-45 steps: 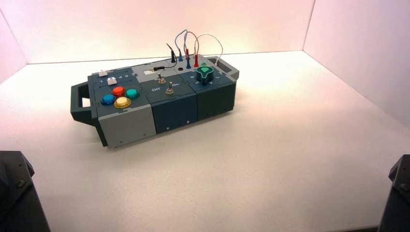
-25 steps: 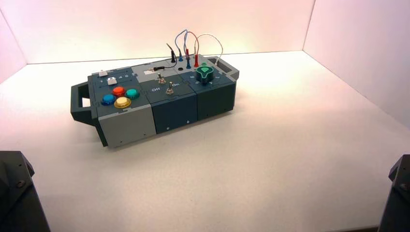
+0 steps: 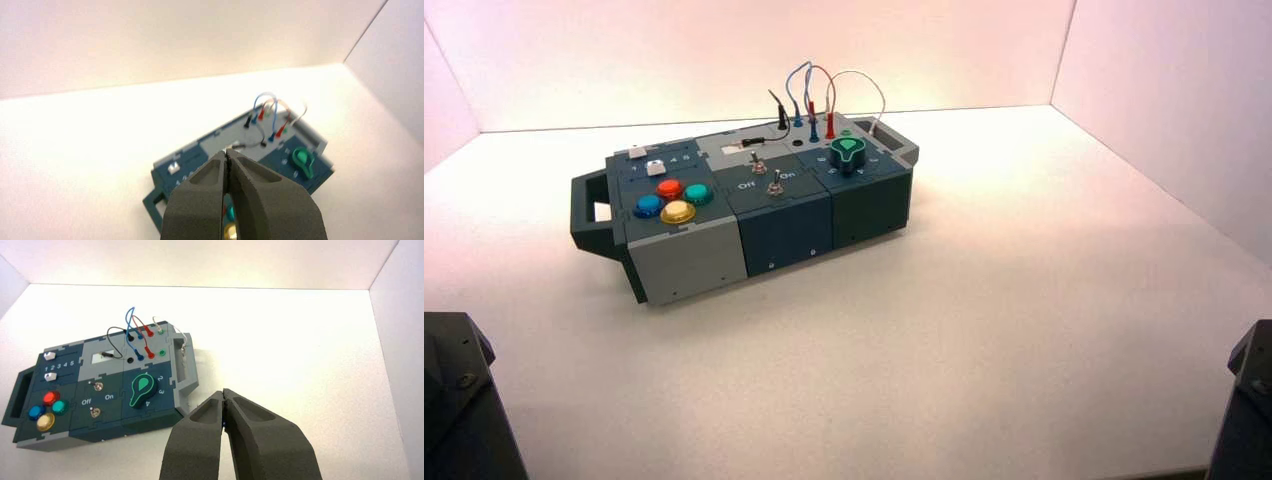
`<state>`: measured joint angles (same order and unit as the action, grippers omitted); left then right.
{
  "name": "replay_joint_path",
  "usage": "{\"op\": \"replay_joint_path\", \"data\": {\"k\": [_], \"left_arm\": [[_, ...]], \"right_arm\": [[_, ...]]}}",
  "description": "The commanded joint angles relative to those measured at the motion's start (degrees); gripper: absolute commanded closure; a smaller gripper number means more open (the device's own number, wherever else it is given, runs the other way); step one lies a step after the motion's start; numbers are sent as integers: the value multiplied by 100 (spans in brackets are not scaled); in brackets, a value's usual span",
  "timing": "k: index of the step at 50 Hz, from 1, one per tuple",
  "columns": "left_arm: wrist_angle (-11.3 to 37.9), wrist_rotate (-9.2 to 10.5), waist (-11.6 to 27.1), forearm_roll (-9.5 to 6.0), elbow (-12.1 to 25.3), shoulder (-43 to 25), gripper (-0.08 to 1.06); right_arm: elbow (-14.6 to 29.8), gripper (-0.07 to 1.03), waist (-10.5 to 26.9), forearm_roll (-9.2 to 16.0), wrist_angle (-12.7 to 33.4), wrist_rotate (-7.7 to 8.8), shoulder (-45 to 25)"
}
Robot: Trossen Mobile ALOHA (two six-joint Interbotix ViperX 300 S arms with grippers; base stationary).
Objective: Move the top slider to position 3.
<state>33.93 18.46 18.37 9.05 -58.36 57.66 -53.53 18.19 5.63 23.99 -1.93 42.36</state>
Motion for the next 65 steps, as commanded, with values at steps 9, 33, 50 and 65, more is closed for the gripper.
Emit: {"op": "replay_joint_path", "data": {"k": [9,33,50,65], "left_arm": [[9,-9,-114,97,176,-1125,101],[9,-378,-817,141,861,-3480,101],[-97,-501,-923,149,1696,-4966,101],[-141,-686,-1222,158,1969,-5678,101]], "right_arm": [[97,99,18,9,-26,9,9],[114,99,18,9,-26,9,18],[105,99,18,18,0,26,26],[105,99,18,18,0,26,35]]}}
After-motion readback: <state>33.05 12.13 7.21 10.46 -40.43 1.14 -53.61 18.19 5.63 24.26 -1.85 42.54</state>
